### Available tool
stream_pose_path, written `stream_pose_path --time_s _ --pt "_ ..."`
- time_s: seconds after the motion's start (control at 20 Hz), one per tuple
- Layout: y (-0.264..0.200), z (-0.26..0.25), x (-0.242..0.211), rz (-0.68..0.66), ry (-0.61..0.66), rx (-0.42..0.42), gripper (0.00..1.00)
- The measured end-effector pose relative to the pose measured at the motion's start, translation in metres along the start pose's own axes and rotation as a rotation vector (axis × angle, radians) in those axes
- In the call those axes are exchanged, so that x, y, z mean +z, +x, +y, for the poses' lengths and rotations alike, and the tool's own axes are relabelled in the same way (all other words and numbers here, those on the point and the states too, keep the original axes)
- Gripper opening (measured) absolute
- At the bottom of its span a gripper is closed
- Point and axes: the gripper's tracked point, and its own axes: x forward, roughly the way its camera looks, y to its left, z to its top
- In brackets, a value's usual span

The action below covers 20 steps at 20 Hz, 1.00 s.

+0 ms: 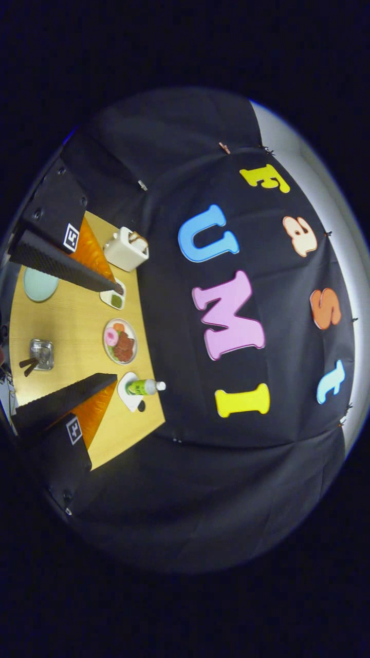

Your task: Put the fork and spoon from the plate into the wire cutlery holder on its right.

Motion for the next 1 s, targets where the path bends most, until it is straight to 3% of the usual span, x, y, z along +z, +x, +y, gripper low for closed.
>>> stream_pose_path --time_s 0.4,0.55,1.0 --pt "-0.046 0.033 0.025 -0.293 -0.184 -0.063 0.99" --pt "-0.065 0.058 0.027 -0.378 -0.186 -0.022 0.99" --pt "-0.065 0.029 -0.027 -0.274 -0.147 -0.098 0.99"
